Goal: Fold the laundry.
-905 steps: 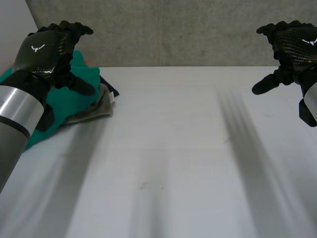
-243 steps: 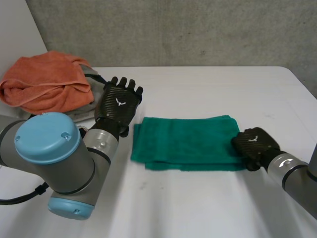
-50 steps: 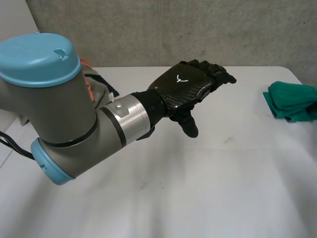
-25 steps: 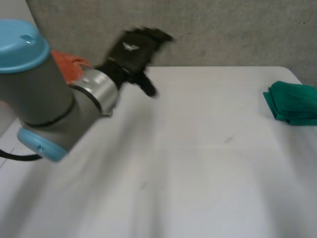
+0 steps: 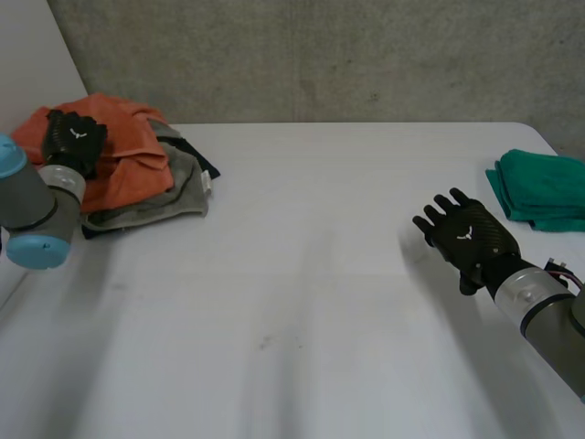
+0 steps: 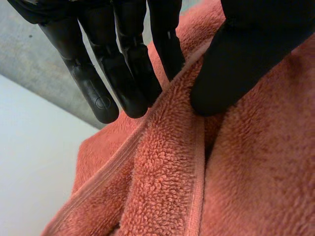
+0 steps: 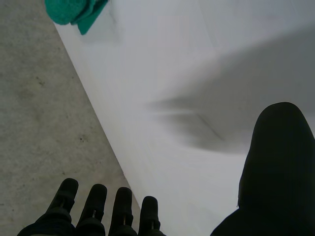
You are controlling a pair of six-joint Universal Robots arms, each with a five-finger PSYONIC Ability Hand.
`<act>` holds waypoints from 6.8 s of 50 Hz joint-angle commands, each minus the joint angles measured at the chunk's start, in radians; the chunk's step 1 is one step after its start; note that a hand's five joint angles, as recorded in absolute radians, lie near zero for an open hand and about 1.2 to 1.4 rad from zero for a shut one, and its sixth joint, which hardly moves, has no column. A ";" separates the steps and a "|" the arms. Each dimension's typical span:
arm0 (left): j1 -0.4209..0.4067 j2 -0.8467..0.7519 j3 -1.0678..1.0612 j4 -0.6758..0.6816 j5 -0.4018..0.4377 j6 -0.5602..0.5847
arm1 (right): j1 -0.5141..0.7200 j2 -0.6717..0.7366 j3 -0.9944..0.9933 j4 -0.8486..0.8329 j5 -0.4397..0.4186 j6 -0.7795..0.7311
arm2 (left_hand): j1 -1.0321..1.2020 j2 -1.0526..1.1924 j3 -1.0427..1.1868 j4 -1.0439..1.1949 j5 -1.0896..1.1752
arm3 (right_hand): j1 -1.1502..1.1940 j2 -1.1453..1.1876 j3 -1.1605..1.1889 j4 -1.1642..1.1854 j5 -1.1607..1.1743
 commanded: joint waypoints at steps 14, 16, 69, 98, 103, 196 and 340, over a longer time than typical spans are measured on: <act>-0.356 0.524 -0.264 -0.018 0.193 -0.753 | -0.010 -0.196 -0.007 -0.002 0.097 0.259 | 0.280 0.220 0.226 0.215 0.270 | -0.052 -0.040 -0.033 -0.034 -0.046; -0.407 0.544 -0.295 -0.013 0.244 -0.854 | -0.033 -0.213 -0.007 0.000 0.097 0.288 | 0.280 0.220 0.226 0.215 0.270 | -0.052 -0.040 -0.033 -0.034 -0.046; -0.726 0.325 -0.445 -0.332 -0.127 -0.741 | -0.078 -0.039 -0.105 0.415 -0.070 0.440 | -0.853 -0.913 -0.907 -0.918 -0.862 | 0.310 0.322 0.330 0.328 0.316; -0.746 0.225 -0.284 -0.274 -0.130 -0.730 | 0.034 -0.116 -0.136 0.211 0.051 0.454 | 0.280 0.220 0.226 0.215 0.270 | 1.169 1.181 1.189 1.188 1.175; -0.657 0.333 -0.309 -0.269 -0.130 -0.724 | 0.034 -0.298 -0.189 0.283 0.045 0.423 | 0.280 0.220 0.226 0.215 0.270 | 1.169 1.181 1.189 1.188 1.175; -0.611 0.413 -0.307 -0.183 -0.132 -0.413 | 0.183 0.028 -0.353 0.320 0.348 0.360 | -0.812 -0.871 -0.866 -0.877 -0.821 | 1.169 1.181 1.189 1.188 1.175; -0.382 0.387 -0.679 0.150 -0.040 -0.263 | 0.097 -0.019 -0.237 0.194 0.352 0.242 | 0.280 0.220 0.226 0.215 0.270 | 1.169 1.181 1.189 1.188 1.175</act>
